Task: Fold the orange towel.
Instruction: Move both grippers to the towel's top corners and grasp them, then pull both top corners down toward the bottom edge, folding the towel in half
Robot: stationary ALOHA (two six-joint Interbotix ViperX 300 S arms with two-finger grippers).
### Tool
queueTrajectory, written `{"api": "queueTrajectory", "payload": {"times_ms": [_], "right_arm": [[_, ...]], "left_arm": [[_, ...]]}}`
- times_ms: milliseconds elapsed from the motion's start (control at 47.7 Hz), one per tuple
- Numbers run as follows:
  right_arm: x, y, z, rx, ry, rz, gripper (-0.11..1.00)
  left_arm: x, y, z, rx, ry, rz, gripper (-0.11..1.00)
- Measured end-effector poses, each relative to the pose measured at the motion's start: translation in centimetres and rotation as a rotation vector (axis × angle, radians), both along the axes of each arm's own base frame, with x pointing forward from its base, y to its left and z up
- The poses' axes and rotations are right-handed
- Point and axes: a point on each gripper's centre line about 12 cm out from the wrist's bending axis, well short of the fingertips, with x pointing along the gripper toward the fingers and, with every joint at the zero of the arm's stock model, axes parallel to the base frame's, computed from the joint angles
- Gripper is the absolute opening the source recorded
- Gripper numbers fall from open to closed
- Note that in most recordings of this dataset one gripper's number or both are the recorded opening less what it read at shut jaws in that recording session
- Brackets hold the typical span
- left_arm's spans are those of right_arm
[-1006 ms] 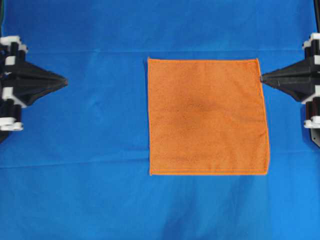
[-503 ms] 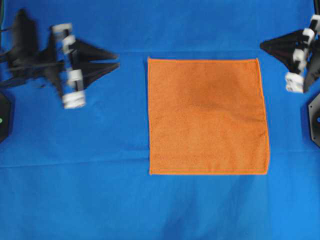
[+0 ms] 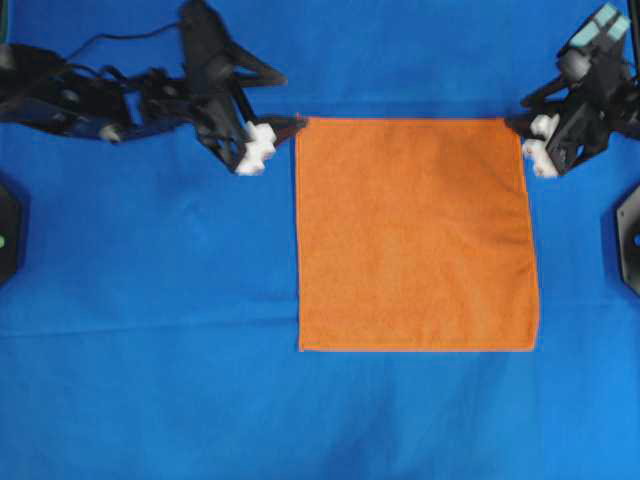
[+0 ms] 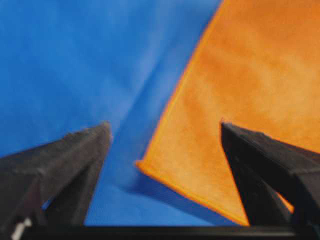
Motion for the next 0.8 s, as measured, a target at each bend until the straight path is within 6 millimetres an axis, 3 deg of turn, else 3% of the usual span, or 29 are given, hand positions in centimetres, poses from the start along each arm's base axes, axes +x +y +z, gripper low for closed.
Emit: {"api": "queueTrajectory", "payload": {"times_ms": [126,335,503,650,796], "right_arm": [[0.0,-0.2,-1.4,0.031,0.044,-0.008,0.54],[0.3,-0.5,-2.4,0.046,0.063,-0.011,0.53],[0.3,-0.6,-3.2,0.057,0.078,-0.012,0.4],[0.4,-0.6,-3.3,0.056,0.077,-0.012,0.03],[0.4,-0.7,-3.2,0.05,0.07,-0.012,0.01]], "left_arm": [[1.1,0.8,-2.5,-0.022,0.059,0.009,0.91],[2.1,2.1,-4.8,-0.048,0.124,0.029,0.9],[2.2,2.2,-5.5,-0.057,0.149,0.03,0.84],[2.2,2.2,-5.6,-0.061,0.174,0.025,0.54],[2.5,1.2,-5.7,-0.047,0.19,-0.009,0.12]]}}
